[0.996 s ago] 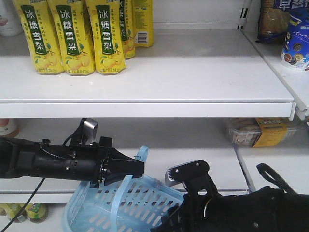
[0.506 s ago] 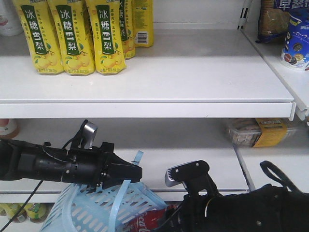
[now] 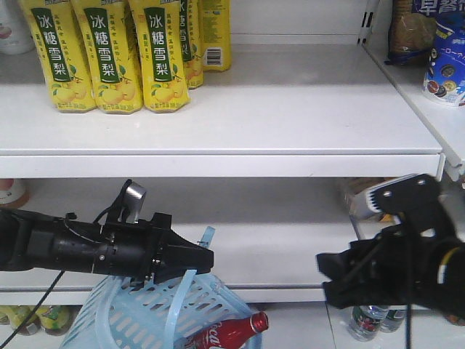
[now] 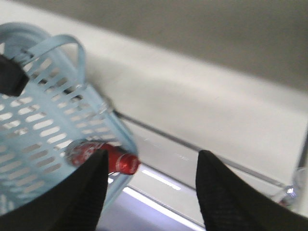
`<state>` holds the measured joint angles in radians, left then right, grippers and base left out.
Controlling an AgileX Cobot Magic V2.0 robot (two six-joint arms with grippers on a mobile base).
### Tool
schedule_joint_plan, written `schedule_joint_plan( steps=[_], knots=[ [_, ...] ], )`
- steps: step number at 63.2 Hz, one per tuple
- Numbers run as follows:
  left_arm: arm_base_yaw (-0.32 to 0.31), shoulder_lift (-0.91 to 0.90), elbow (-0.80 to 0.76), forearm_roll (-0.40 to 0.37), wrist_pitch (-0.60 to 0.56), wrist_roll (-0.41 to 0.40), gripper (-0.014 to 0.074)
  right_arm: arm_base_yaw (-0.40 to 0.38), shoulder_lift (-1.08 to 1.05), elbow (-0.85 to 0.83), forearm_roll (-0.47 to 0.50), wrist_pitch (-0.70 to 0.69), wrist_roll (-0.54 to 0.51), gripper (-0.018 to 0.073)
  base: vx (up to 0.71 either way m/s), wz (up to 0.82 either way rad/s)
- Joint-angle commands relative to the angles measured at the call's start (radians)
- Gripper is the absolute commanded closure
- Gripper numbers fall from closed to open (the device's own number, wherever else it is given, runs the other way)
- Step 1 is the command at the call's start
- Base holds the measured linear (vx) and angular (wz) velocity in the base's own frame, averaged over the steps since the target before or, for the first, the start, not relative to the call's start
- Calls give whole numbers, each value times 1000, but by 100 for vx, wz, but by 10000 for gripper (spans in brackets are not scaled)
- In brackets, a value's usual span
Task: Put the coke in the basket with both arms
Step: 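Withdraw the right gripper up and away from the basket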
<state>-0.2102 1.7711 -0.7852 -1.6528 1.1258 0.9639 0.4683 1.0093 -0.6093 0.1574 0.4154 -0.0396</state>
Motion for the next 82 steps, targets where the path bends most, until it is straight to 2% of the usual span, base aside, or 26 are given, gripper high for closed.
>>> schedule_joint_plan(
  steps=[1,14,28,45,58,69,74,82],
  knots=[
    [-1,-52,-30,-127,107,38,603,-88,-119,-28,-104,-31,-7,154,0,0],
    [-1,-52,-30,-127,107,38,603,-279,-294,-28,-232,-26,-6,154,0,0],
    [-1,-52,-30,-127,107,38,603,-379,-418,-25,-298,-38,28,157,0,0],
    [-1,-52,-30,-127,107,38,603,-393,-605,5,-324,-45,47,157,0,0],
    [-1,-52,-30,-127,107,38,603,-393,-833,172,-347,-22,48,157,0,0],
    [-1,-52,-30,-127,107,38,603,-393,-1043,285,-350,29,90,157,0,0],
    [-1,-54,-30,-121,107,38,603,-393,-1021,291,-346,25,88,157,0,0],
    [-1,-54,-31,-120,107,38,603,-393,-984,304,-286,24,88,157,0,0]
  ],
)
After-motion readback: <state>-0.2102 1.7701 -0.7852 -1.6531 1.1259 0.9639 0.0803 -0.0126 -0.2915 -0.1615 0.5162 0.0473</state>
